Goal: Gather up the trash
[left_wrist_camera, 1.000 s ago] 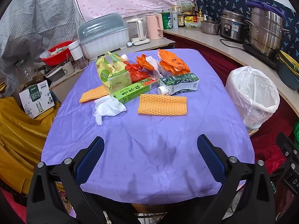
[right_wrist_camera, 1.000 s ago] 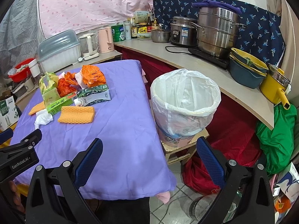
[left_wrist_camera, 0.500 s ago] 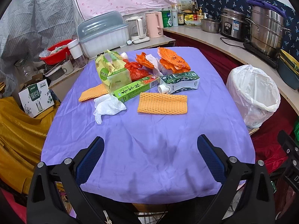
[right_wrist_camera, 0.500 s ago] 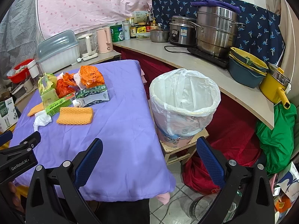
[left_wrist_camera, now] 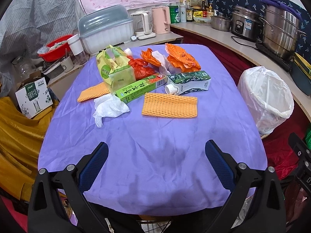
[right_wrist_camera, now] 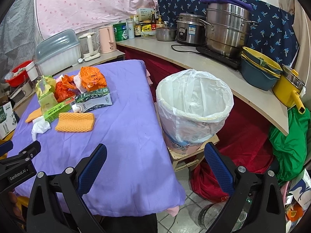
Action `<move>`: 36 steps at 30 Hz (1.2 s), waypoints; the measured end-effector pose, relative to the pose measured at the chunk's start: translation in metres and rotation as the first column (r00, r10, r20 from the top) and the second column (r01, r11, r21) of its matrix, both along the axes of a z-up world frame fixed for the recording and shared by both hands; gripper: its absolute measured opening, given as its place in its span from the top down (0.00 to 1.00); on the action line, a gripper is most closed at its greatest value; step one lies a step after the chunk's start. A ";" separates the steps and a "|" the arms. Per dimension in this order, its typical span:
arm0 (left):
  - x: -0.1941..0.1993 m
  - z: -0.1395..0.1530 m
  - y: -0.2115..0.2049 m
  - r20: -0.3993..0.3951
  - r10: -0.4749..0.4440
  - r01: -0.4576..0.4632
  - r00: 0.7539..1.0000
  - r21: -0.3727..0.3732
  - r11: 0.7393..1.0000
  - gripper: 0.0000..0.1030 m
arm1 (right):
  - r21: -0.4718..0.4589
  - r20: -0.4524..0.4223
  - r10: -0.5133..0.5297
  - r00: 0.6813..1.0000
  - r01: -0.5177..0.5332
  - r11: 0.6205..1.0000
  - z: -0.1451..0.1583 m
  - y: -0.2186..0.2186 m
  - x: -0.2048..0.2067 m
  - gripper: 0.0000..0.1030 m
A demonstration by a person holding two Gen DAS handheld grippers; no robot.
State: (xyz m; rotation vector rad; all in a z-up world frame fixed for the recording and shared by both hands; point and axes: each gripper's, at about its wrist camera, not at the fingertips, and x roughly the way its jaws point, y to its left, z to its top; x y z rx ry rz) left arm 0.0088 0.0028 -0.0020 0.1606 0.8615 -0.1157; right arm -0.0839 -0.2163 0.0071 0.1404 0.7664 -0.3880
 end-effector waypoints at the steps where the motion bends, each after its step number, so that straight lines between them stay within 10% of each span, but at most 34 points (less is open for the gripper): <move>1: 0.002 -0.001 0.000 -0.004 0.000 0.000 1.000 -0.003 1.000 0.08 | 0.001 0.003 0.001 1.000 -0.001 1.000 0.000 0.000 0.002 0.07; 36: 0.167 -0.096 0.129 -0.129 0.174 -0.187 0.976 -0.095 0.978 0.07 | 0.163 -0.039 0.232 0.972 -0.223 0.961 -0.091 0.074 0.190 0.16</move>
